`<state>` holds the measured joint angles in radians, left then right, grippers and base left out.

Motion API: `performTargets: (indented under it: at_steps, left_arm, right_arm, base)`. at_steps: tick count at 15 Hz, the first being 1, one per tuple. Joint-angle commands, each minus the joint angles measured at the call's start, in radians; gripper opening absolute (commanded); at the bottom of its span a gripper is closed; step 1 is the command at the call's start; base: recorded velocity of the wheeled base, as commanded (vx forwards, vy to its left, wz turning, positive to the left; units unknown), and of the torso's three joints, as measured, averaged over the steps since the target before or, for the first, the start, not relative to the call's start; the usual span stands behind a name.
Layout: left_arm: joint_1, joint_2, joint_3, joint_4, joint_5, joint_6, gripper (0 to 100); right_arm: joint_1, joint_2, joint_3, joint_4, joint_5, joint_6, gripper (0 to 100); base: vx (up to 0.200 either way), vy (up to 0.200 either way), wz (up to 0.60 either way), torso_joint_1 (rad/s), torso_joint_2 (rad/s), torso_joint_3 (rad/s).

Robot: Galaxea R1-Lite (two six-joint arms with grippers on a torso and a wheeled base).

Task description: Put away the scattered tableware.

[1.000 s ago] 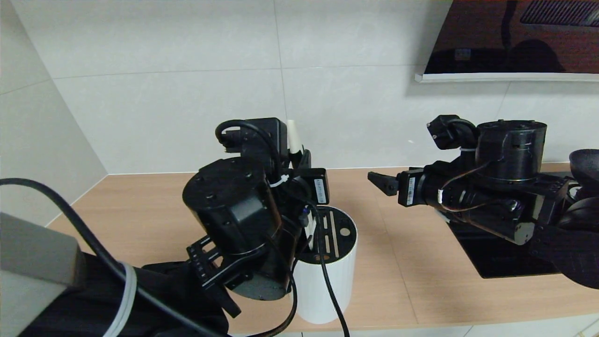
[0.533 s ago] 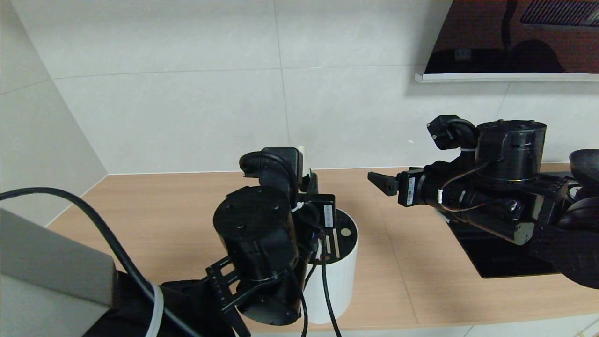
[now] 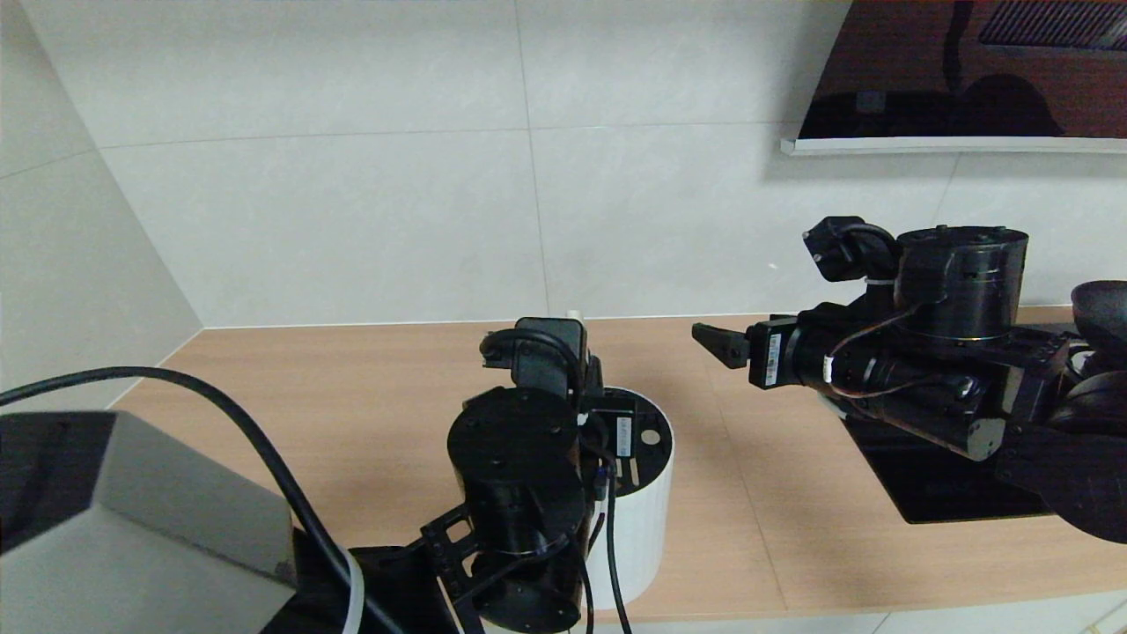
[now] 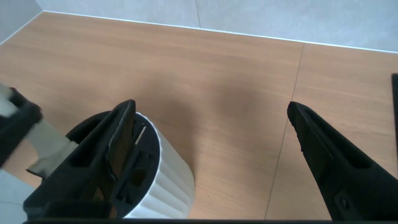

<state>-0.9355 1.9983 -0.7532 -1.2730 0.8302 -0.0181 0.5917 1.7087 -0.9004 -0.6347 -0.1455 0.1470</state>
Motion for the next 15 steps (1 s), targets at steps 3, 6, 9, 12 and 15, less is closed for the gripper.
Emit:
performTargets:
  at_steps: [3, 6, 9, 12, 15]
  left_arm:
    - [0.001, 0.019, 0.026, -0.002, -0.002, 0.000, 0]
    - [0.000, 0.033, 0.041, -0.011, -0.003, 0.000, 0]
    - [0.000, 0.053, 0.041, -0.040, -0.003, 0.003, 0]
    - [0.000, 0.053, 0.041, -0.040, -0.003, 0.003, 0]
    - [0.000, 0.053, 0.041, -0.040, -0.003, 0.003, 0]
  right_arm:
    - [0.000, 0.002, 0.000, 0.000, 0.000, -0.001, 100]
    - [0.000, 0.000, 0.000, 0.000, 0.000, -0.001, 100]
    - [0.000, 0.000, 0.000, 0.000, 0.000, -0.001, 100]
    - [0.000, 0.000, 0.002, 0.000, 0.000, -0.001, 100]
    - [0.000, 0.000, 0.002, 0.000, 0.000, -0.001, 100]
  base:
    - [0.000, 0.000, 0.00, 0.000, 0.00, 0.000]
    - [0.000, 0.000, 0.00, 0.000, 0.00, 0.000]
    - [0.000, 0.000, 0.00, 0.000, 0.00, 0.000]
    - [0.000, 0.000, 0.00, 0.000, 0.00, 0.000]
    - [0.000, 0.000, 0.00, 0.000, 0.00, 0.000]
